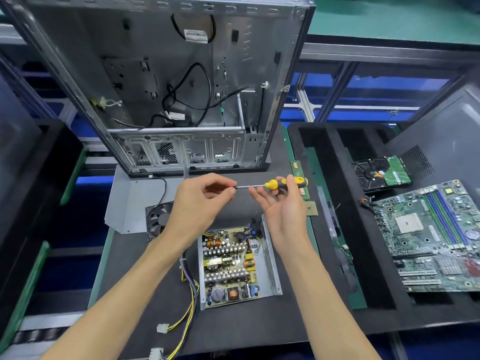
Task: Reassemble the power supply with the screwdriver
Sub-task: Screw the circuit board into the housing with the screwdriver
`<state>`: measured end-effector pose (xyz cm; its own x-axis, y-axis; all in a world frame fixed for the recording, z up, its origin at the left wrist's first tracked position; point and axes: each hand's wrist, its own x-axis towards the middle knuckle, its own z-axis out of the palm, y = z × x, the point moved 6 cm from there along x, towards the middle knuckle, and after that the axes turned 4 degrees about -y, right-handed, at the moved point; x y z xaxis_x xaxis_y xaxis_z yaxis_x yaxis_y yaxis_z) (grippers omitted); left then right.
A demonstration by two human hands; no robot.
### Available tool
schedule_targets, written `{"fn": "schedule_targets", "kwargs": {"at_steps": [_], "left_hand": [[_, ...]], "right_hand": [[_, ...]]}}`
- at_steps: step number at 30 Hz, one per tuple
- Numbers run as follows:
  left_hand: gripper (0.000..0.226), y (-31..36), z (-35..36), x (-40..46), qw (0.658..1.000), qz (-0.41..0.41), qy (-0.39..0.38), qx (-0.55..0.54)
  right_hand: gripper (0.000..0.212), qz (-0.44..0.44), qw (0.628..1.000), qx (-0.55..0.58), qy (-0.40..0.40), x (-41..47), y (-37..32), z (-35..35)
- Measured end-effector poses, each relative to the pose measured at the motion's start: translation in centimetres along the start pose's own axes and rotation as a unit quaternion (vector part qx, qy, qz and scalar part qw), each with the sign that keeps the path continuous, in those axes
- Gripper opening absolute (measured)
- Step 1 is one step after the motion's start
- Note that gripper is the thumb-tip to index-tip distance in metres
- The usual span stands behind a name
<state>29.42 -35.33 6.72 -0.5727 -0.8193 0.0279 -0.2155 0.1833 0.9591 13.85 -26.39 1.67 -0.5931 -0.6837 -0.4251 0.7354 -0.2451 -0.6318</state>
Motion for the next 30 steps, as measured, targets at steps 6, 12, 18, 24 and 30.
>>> {"fn": "schedule_targets", "kwargs": {"at_steps": [6,12,18,24,30], "left_hand": [[0.018,1.0,0.8,-0.2,0.999,0.032,-0.018,0.024],[0.032,0.8,0.6,-0.1,0.998,0.007,-0.051,-0.027],[0.020,-1.8,1.2,0.6,0.995,-0.051,-0.083,0.035],[0.038,-5.9,6.2,1.2,0.927,-0.098,-0.251,0.262],[0.045,-7.1,9.4,2.2,0.905,-0.120,-0.289,0.287]], "right_hand": [[0.029,0.016,0.999,0.040,0.015,-0.4,0.2,-0.7],[0.030,-0.002,0.998,0.056,0.016,-0.5,-0.8,-1.2],[0.029,-0.051,0.999,-0.012,0.010,-1.0,-2.7,-1.9],[0.027,-0.183,0.958,-0.217,-0.035,-2.7,-5.6,-1.4],[0.023,-0.218,0.920,-0.315,-0.077,-4.1,-5.8,-1.6]]}}
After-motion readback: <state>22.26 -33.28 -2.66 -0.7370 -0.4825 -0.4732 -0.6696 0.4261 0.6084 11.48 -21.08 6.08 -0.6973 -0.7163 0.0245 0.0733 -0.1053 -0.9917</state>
